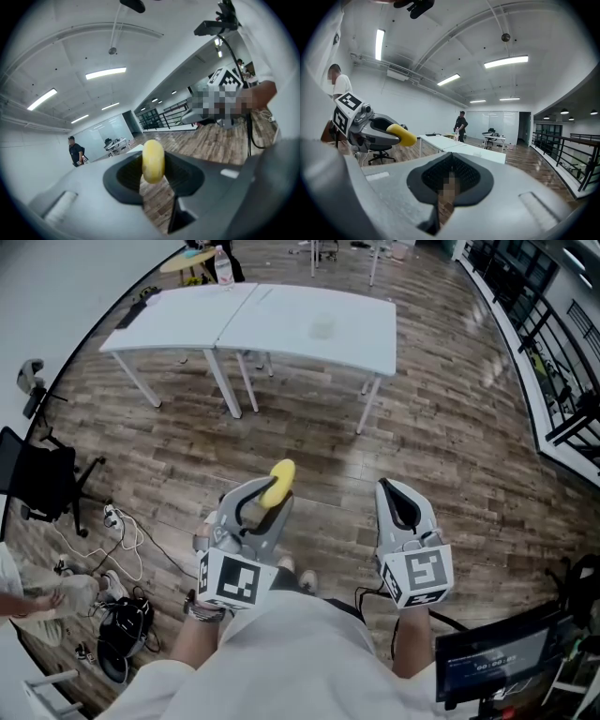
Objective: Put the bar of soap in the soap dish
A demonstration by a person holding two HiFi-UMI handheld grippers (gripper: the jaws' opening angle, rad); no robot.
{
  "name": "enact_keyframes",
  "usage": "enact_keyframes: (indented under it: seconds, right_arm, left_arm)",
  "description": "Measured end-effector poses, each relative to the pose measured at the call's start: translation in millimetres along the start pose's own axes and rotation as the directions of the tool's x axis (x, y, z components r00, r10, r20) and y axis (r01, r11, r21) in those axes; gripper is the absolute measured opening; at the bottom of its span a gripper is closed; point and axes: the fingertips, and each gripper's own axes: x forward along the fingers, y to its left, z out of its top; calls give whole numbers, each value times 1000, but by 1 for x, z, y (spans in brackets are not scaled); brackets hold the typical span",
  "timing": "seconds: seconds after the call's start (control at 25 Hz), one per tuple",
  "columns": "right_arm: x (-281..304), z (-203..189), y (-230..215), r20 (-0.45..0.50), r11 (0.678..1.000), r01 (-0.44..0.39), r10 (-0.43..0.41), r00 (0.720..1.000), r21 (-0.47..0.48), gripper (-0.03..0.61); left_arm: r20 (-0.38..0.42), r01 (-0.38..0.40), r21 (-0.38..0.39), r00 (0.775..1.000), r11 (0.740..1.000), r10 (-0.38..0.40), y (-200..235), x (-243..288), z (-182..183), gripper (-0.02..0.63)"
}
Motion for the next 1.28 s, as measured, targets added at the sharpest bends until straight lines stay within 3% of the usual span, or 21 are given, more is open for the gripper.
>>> enact_keyframes:
  seconds: [0.84,1.28]
  right_arm:
    - [28,-2,-16,-28,1000,23,-23,999,-9,3]
    - [74,6,-30,-49,999,31,-32,998,-12,3]
  left_arm:
    - [19,3,-42,1000,999,-3,22,27,1,132]
    - [21,2,-61,1000,998,-1,65,59,-8,132]
